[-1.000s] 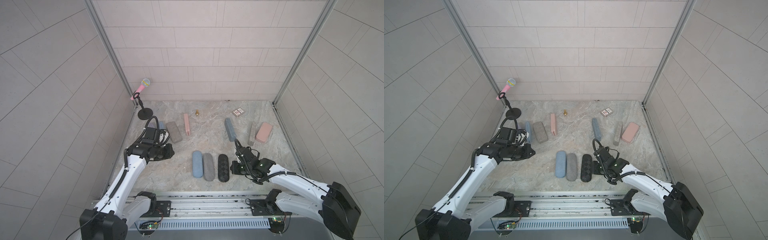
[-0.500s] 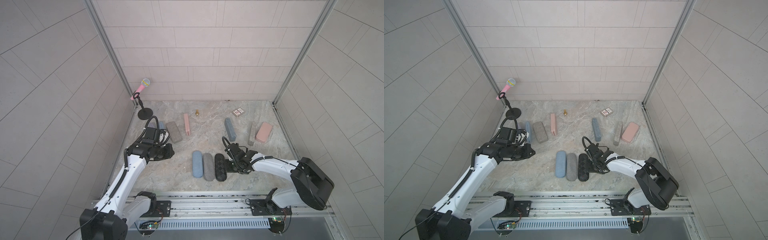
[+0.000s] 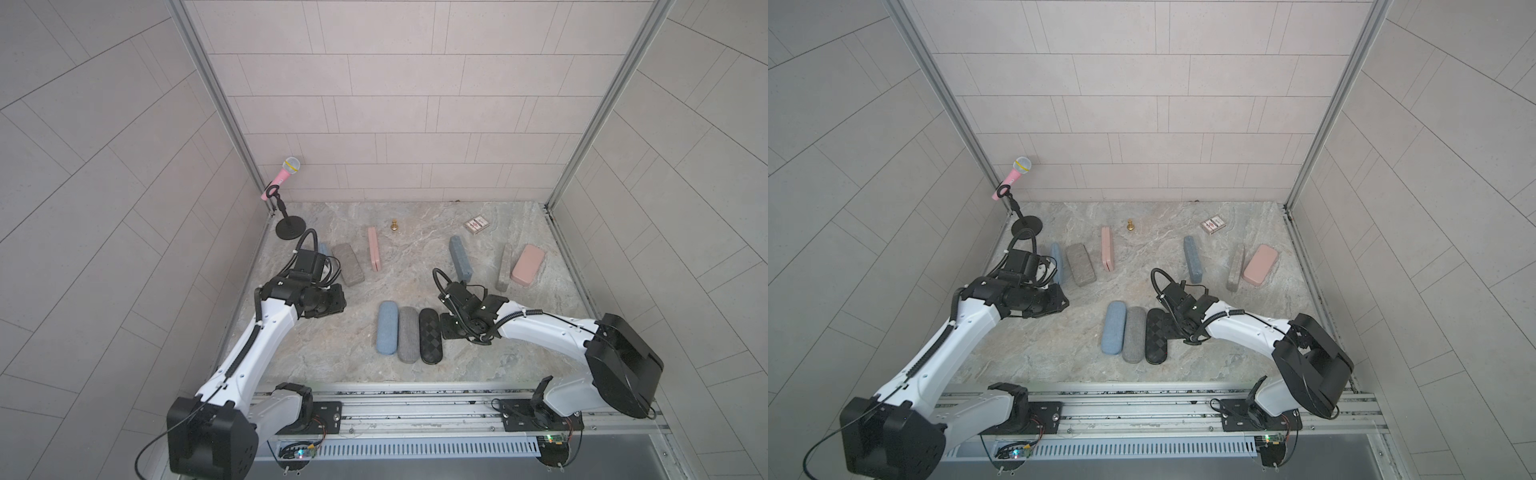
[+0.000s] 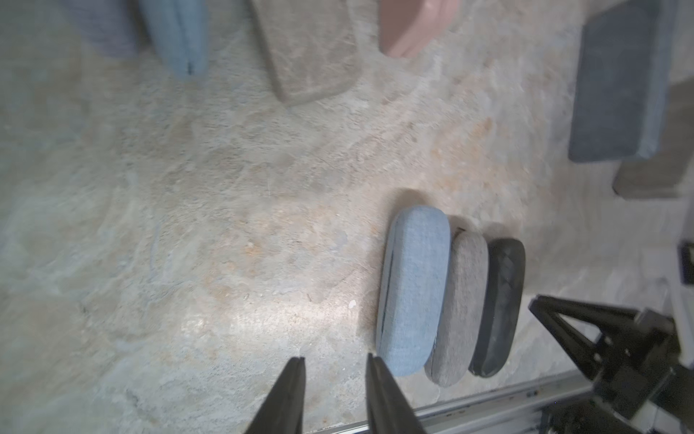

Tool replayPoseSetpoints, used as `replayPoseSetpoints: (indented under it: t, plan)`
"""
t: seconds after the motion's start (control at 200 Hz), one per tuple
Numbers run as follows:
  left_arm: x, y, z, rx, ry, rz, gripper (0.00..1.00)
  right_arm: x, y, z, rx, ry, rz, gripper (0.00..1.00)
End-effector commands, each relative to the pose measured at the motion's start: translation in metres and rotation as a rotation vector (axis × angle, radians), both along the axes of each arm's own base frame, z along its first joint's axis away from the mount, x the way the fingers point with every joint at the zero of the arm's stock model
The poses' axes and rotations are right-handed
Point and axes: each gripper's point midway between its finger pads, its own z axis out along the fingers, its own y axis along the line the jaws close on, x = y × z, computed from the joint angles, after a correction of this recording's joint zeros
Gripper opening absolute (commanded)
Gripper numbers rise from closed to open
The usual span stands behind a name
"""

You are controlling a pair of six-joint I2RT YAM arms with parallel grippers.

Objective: Close the glasses case
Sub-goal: Move the glasses case to the center of the board, then pick up the glasses case at the center of the board.

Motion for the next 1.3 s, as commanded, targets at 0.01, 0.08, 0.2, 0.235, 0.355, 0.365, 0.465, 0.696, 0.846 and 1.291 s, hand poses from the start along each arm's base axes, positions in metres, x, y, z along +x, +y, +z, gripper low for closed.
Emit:
replayPoseSetpoints:
  t: [0.01,0.08,0.2,0.235,0.355,0.365,0.465,0.696,0.846,1.291]
  plan:
    - [0.028,0.034,0.016,0.197,-0.013,0.111,0.46,0.005,-0.016,0.016,-0.044,-0.029,-0.028,0.17]
    - [0.043,0.041,0.018,0.247,0.016,0.136,0.56,0.008,-0.018,0.021,-0.037,-0.029,-0.021,0.18]
    - [0.074,0.052,0.016,0.327,0.074,0.17,0.72,0.011,-0.016,0.025,-0.016,-0.019,0.004,0.2]
    - [0.082,0.056,0.014,0.347,0.097,0.179,0.75,0.011,-0.016,0.025,-0.01,-0.008,0.01,0.2]
    - [0.117,0.063,0.003,0.377,0.133,0.198,0.79,0.013,-0.014,0.023,0.001,0.008,0.031,0.21]
    - [0.12,0.063,0.002,0.377,0.131,0.199,0.79,0.013,-0.014,0.023,0.002,0.01,0.032,0.21]
    - [0.148,0.062,-0.008,0.365,0.145,0.193,0.74,0.017,-0.013,0.022,0.015,0.026,0.048,0.21]
    - [0.177,0.072,-0.03,0.427,0.197,0.204,0.68,0.025,-0.014,0.013,0.034,0.059,0.059,0.22]
    - [0.183,0.077,-0.044,0.442,0.219,0.213,0.66,0.027,-0.018,0.004,0.035,0.088,0.052,0.22]
    - [0.176,0.085,-0.084,0.466,0.312,0.226,0.58,0.029,-0.028,0.0,0.032,0.11,0.029,0.23]
